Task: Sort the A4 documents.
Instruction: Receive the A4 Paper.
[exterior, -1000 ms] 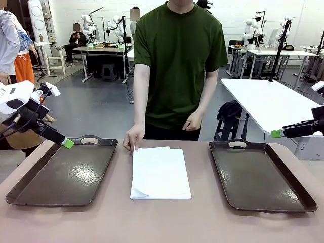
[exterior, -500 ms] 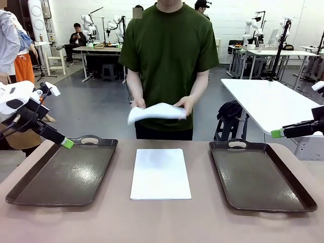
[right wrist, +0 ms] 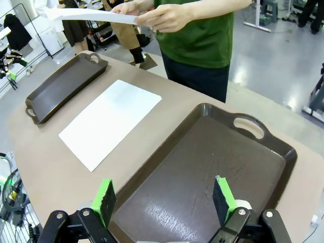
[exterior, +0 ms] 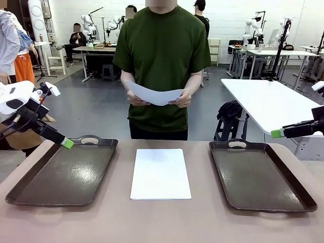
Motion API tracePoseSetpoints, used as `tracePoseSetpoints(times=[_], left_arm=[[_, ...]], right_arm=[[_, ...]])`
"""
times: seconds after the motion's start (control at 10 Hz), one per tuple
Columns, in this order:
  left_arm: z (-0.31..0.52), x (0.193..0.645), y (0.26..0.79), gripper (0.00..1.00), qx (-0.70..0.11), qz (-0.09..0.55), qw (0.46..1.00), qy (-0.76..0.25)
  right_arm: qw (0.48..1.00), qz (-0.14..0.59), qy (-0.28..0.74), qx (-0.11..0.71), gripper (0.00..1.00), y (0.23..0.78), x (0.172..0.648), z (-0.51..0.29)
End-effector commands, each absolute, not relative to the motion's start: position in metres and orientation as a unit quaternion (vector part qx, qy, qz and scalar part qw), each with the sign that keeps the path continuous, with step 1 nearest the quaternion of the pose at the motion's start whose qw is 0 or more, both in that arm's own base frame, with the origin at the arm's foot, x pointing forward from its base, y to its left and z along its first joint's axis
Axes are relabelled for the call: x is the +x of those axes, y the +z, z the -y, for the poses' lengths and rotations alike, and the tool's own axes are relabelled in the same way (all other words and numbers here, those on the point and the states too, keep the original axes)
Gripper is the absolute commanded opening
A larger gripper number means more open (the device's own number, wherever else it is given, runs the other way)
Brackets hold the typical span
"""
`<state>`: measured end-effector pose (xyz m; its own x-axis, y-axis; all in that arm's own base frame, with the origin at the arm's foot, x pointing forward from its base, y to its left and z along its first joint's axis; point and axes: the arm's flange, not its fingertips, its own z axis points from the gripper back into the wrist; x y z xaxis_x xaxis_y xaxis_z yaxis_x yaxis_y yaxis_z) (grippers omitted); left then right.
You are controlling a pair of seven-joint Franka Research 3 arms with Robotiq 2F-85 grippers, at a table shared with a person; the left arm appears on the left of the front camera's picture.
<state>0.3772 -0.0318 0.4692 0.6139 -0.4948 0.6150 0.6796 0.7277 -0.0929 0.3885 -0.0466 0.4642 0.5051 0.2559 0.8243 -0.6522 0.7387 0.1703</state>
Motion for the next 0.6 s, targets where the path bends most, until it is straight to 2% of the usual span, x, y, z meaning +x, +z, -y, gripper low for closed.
tracePoseSetpoints(times=[0.0, 0.5], left_arm=[[0.0294, 0.3782, 0.4668, 1.0, -0.162, 0.295, 0.879, -0.337], [0.0294, 0.3782, 0.4668, 1.0, -0.162, 0.295, 0.879, -0.337]], right_arm=[[0.83, 0.419, 0.276, 0.242, 1.0, 0.4635, 0.3883, 0.0458], [0.83, 0.419, 0.276, 0.242, 1.0, 0.4635, 0.3883, 0.0458]])
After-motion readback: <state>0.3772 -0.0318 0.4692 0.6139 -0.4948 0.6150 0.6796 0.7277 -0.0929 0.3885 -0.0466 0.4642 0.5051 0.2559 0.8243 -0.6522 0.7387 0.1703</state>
